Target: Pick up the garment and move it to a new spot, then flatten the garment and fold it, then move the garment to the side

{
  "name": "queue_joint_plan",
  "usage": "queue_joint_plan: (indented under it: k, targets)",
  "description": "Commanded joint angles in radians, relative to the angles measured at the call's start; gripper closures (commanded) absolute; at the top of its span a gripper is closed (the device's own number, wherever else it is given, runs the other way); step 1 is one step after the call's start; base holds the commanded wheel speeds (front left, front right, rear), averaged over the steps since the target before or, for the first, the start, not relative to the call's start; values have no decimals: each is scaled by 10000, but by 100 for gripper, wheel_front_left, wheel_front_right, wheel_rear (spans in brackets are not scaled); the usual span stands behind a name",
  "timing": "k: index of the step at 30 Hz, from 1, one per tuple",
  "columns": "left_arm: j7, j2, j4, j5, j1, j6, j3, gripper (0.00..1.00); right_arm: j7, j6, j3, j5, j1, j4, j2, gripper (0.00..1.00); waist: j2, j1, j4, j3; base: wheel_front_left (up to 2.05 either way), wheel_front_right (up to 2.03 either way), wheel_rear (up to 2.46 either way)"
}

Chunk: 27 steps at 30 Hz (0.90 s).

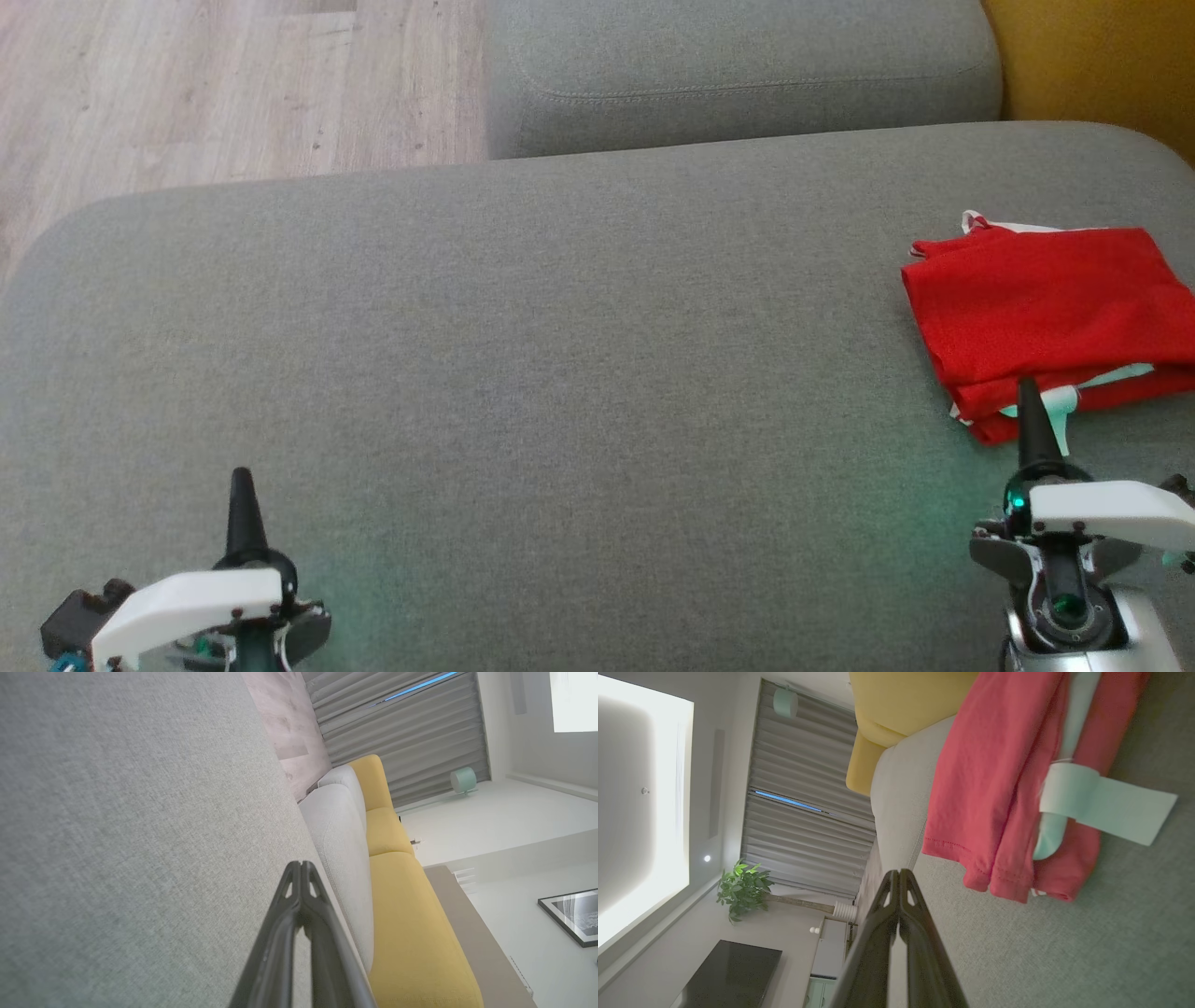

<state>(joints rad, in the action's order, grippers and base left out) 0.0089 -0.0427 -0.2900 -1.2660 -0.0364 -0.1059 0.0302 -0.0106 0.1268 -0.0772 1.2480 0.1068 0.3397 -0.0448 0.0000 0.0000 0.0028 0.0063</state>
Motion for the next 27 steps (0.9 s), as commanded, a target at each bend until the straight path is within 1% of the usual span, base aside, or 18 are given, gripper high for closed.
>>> queue_joint_plan:
  k: [1, 27]
  targets:
    - [73, -56, 349, -229, -543, -90, 285, 100, -78, 33, 78, 282, 140, -415, -43, 100, 0, 0, -1, -1, 0, 0, 0]
    - [869, -72, 428, -2861, -687, -219, 736, 100, -858, 38, -288, 3016, 35, -854, -52, 100, 0, 0, -23, -27, 0, 0, 0]
